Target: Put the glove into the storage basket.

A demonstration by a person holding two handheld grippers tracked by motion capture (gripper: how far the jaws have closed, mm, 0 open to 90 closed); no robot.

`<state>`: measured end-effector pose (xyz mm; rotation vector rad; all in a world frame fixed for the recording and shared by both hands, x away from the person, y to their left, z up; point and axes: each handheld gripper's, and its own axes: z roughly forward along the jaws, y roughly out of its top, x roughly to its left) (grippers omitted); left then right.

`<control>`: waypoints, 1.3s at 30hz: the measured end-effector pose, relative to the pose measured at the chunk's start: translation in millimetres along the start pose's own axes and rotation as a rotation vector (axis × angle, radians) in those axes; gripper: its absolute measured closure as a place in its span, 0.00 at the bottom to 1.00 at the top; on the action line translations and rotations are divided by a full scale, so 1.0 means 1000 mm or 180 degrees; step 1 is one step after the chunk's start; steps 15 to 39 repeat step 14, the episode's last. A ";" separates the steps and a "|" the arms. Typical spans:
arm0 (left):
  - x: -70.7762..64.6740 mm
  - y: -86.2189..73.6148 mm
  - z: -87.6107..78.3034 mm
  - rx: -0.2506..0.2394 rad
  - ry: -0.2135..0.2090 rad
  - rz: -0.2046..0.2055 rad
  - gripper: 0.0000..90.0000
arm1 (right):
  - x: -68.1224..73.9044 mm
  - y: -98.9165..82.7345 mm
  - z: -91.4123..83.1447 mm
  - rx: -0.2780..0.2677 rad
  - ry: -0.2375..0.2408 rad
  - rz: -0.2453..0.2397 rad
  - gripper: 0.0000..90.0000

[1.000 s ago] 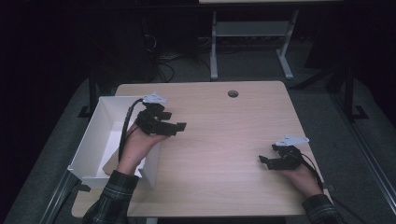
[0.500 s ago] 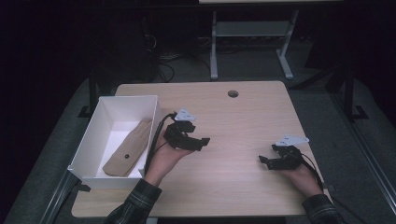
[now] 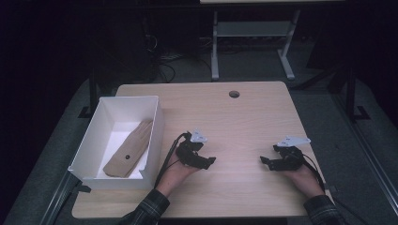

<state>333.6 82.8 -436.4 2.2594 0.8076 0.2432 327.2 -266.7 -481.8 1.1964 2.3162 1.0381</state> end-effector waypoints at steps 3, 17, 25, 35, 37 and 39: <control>0.000 -0.006 0.008 0.0079 -0.0009 0.0042 0.29 | 0.000 0.000 0.000 -0.0002 0.0002 -0.0003 0.26; -0.001 -0.016 0.022 0.0329 -0.0002 0.0193 0.24 | 0.000 0.000 0.000 -0.0005 0.0004 -0.0002 0.26; -0.001 -0.016 0.022 0.0329 -0.0002 0.0193 0.24 | 0.000 0.000 0.000 -0.0005 0.0004 -0.0002 0.26; -0.001 -0.016 0.022 0.0329 -0.0002 0.0193 0.24 | 0.000 0.000 0.000 -0.0005 0.0004 -0.0002 0.26; -0.001 -0.016 0.022 0.0329 -0.0002 0.0193 0.24 | 0.000 0.000 0.000 -0.0005 0.0004 -0.0002 0.26; -0.001 -0.016 0.022 0.0329 -0.0002 0.0193 0.24 | 0.000 0.000 0.000 -0.0005 0.0004 -0.0002 0.26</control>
